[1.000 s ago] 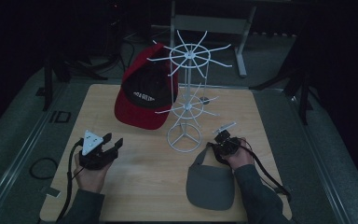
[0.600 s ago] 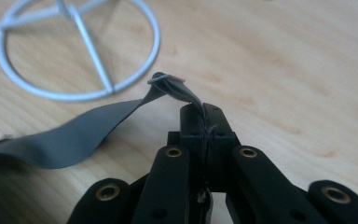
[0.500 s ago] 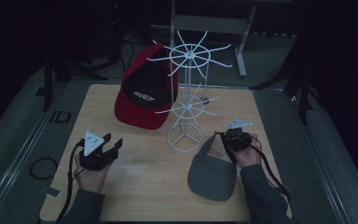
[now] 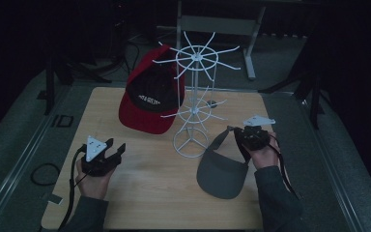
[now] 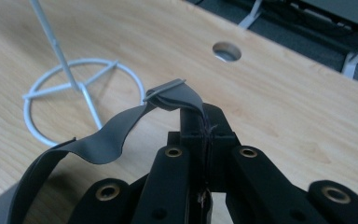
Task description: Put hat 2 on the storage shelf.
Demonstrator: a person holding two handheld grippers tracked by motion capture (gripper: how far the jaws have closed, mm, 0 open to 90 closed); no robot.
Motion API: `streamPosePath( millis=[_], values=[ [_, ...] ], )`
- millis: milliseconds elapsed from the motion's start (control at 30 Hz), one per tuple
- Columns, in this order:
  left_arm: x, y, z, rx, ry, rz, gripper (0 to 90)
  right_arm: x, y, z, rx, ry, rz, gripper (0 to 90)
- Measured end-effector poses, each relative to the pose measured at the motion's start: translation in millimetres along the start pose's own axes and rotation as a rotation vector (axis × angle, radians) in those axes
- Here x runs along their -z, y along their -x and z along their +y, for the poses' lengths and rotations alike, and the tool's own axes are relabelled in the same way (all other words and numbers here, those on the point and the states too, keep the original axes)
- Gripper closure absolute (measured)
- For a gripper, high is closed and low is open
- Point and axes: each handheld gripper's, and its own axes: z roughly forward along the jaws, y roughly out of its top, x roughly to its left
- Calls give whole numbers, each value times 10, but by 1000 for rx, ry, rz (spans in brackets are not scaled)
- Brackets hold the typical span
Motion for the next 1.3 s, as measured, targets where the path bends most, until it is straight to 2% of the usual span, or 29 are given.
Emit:
streamPosePath(
  millis=[400, 767, 1067, 1300],
  values=[
    [-16, 8, -7, 0, -1, 1, 505, 322, 141, 252, 14, 89, -14, 886],
    [-36, 19, -14, -10, -12, -2, 505, 469, 153, 390, 35, 138, -13, 886],
    [-33, 24, -12, -10, -13, 0, 505, 659, 174, 509, 60, 193, -14, 885],
    [-36, 31, -13, -8, -10, -2, 505, 727, 185, 572, 75, 207, -23, 886]
  ],
)
